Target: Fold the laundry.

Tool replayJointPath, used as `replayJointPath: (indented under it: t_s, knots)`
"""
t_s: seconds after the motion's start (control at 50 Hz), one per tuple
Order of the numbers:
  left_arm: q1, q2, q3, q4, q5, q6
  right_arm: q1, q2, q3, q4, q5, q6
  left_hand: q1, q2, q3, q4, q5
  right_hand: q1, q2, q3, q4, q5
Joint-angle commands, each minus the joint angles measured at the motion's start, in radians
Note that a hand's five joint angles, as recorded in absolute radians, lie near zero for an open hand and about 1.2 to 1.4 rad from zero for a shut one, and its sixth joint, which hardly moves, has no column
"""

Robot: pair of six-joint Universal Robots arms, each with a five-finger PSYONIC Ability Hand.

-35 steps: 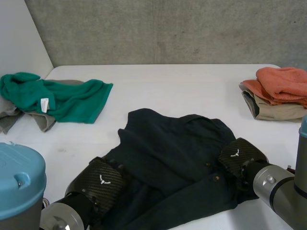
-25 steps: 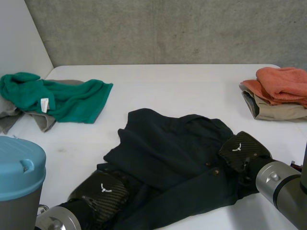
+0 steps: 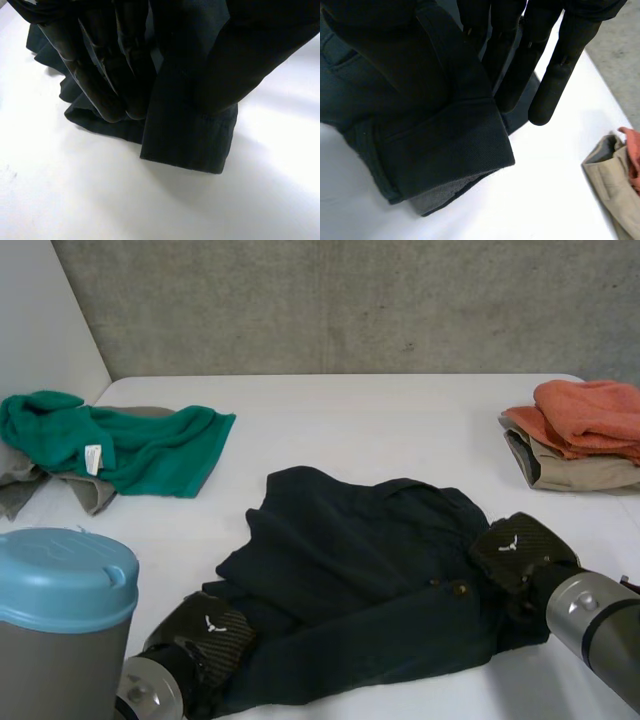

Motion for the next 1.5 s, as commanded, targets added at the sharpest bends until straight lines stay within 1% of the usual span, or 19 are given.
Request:
replayJointPath:
  t_s: [0.02,0.12,0.26,0.38,0.54,0.64,0.76,0.84,0.9,0.92,0.94,0.96,0.98,1.02,1.2,1.28,1.32,1.38,1.5]
  knots:
    - [-0.018,0.086,0.016,-0.134,0.068,0.102,-0.074,-0.097,-0.003,0.314,-0.055,-0.254,0.242,0.203,0.212,0.203,0.229,0.265,0.224,0.214,0.202,0.254]
    - [0.061,0.268,0.160,-0.209,0.072,0.096,-0.119,-0.226,-0.135,0.304,-0.144,-0.263,0.242,0.203,0.212,0.203,0.229,0.265,0.224,0.214,0.202,0.254]
    - [0.179,0.458,0.491,-0.176,0.075,0.073,-0.163,-0.326,-0.459,0.252,-0.253,0.065,0.242,0.203,0.212,0.203,0.229,0.265,0.224,0.214,0.202,0.254]
    - [0.202,0.475,0.712,-0.133,0.077,-0.059,-0.186,-0.362,-0.603,0.118,-0.285,0.275,0.242,0.203,0.212,0.203,0.229,0.265,0.224,0.214,0.202,0.254]
    - [0.194,0.354,0.763,-0.120,0.088,-0.096,-0.168,-0.289,-0.617,0.000,-0.268,0.343,0.242,0.203,0.212,0.203,0.229,0.265,0.224,0.214,0.202,0.254]
    - [0.188,0.204,0.755,-0.071,0.083,-0.096,-0.103,-0.147,-0.616,-0.055,-0.205,0.336,0.242,0.203,0.212,0.203,0.229,0.265,0.224,0.214,0.202,0.254]
    - [0.190,-0.095,0.844,0.128,0.066,-0.085,-0.027,0.133,-0.663,-0.195,-0.142,0.333,0.242,0.203,0.212,0.203,0.229,0.265,0.224,0.214,0.202,0.254]
    - [0.191,-0.310,0.985,0.283,0.051,-0.078,0.024,0.352,-0.763,-0.325,-0.024,0.335,0.242,0.203,0.212,0.203,0.229,0.265,0.224,0.214,0.202,0.254]
    - [0.196,-0.460,1.132,0.383,0.033,-0.082,0.041,0.551,-0.884,-0.522,0.171,0.336,0.224,0.186,0.195,0.186,0.212,0.258,0.217,0.208,0.195,0.247]
    - [0.202,-0.523,1.198,0.413,0.028,-0.087,0.042,0.582,-0.908,-0.567,0.210,0.332,-0.064,-0.102,-0.093,-0.102,-0.076,0.119,0.078,0.069,0.056,0.108]
    - [0.200,-0.545,1.224,0.418,0.023,-0.087,0.044,0.611,-0.933,-0.606,0.244,0.326,-0.223,-0.262,-0.253,-0.262,-0.235,-0.069,-0.110,-0.119,-0.132,-0.079]
    - [0.200,-0.572,1.273,0.424,0.019,-0.093,0.047,0.659,-0.973,-0.668,0.299,0.312,-0.661,-0.700,-0.690,-0.700,-0.673,-0.649,-0.690,-0.699,-0.712,-0.660]
    - [0.200,-0.585,1.289,0.421,0.017,-0.096,0.049,0.674,-0.990,-0.681,0.321,0.303,-0.927,-0.966,-0.956,-0.966,-0.939,-0.957,-0.998,-1.007,-1.020,-0.968]
    - [0.199,-0.593,1.303,0.417,0.011,-0.104,0.052,0.696,-1.017,-0.671,0.332,0.277,-0.980,-1.019,-1.010,-1.019,-0.992,-0.957,-0.998,-1.007,-1.020,-0.968]
    - [0.203,-0.450,1.111,0.404,-0.029,-0.168,0.053,0.566,-0.907,-0.436,0.209,0.289,-0.980,-1.019,-1.010,-1.019,-0.992,-0.957,-0.998,-1.007,-1.020,-0.968]
    - [0.185,-0.335,0.929,0.343,-0.026,-0.168,0.032,0.419,-0.778,-0.229,0.084,0.278,-0.980,-1.019,-1.010,-1.019,-0.992,-0.957,-0.998,-1.007,-1.020,-0.968]
    - [0.171,-0.292,0.863,0.302,-0.021,-0.173,0.015,0.368,-0.731,-0.155,0.033,0.274,-0.980,-1.019,-1.010,-1.019,-0.992,-0.855,-0.896,-0.905,-0.918,-0.866]
    - [0.134,-0.219,0.733,0.204,0.011,-0.173,-0.025,0.282,-0.639,-0.023,-0.076,0.255,-0.889,-0.928,-0.918,-0.928,-0.901,-0.520,-0.561,-0.571,-0.583,-0.531]
    - [0.052,-0.133,0.486,0.035,0.150,-0.182,-0.134,0.168,-0.473,0.226,-0.249,0.079,-0.396,-0.435,-0.426,-0.435,-0.408,-0.095,-0.136,-0.145,-0.158,-0.106]
